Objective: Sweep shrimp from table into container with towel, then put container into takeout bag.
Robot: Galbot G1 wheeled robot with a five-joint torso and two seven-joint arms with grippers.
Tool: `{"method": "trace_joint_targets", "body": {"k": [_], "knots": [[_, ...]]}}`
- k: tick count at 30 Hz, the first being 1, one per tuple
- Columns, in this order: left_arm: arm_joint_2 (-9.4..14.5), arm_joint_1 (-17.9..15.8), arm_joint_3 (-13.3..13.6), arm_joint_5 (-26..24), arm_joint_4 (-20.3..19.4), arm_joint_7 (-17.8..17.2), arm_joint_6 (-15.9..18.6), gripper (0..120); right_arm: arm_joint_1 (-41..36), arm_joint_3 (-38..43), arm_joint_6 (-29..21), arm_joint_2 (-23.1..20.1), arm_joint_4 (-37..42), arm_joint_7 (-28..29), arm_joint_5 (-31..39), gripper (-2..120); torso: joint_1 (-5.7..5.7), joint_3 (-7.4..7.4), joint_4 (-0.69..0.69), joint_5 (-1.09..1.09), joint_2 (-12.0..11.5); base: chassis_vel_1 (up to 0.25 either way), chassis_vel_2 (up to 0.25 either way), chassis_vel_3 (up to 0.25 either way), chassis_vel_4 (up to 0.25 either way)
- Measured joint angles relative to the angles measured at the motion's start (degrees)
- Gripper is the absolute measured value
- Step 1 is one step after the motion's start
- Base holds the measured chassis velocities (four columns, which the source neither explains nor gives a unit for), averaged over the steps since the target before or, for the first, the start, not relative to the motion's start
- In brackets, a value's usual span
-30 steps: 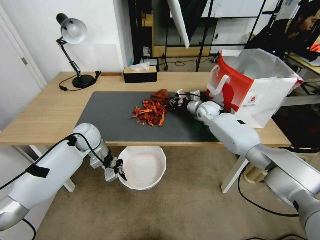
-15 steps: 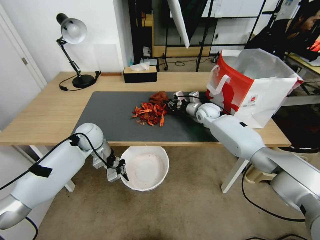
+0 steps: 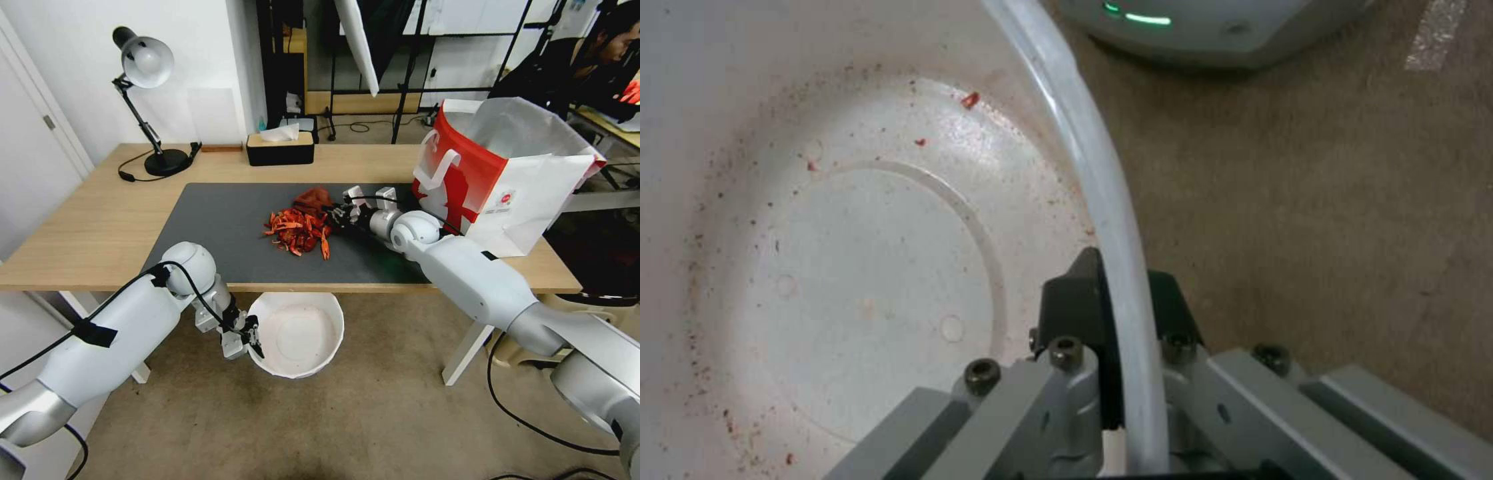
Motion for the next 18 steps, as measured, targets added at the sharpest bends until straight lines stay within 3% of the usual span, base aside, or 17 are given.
{"method": "trace_joint_targets", "body": {"k": [18], "knots": [[-0.69,-1.1,0.34,-0.27,0.56,0.01,0.57,0,-3.08,-0.31,-3.52,-3.36,9.2,4.7,0.67,7,0.0,0.0,0.0,-0.01,0.0,0.0,0.0,0.0,0.0]]}}
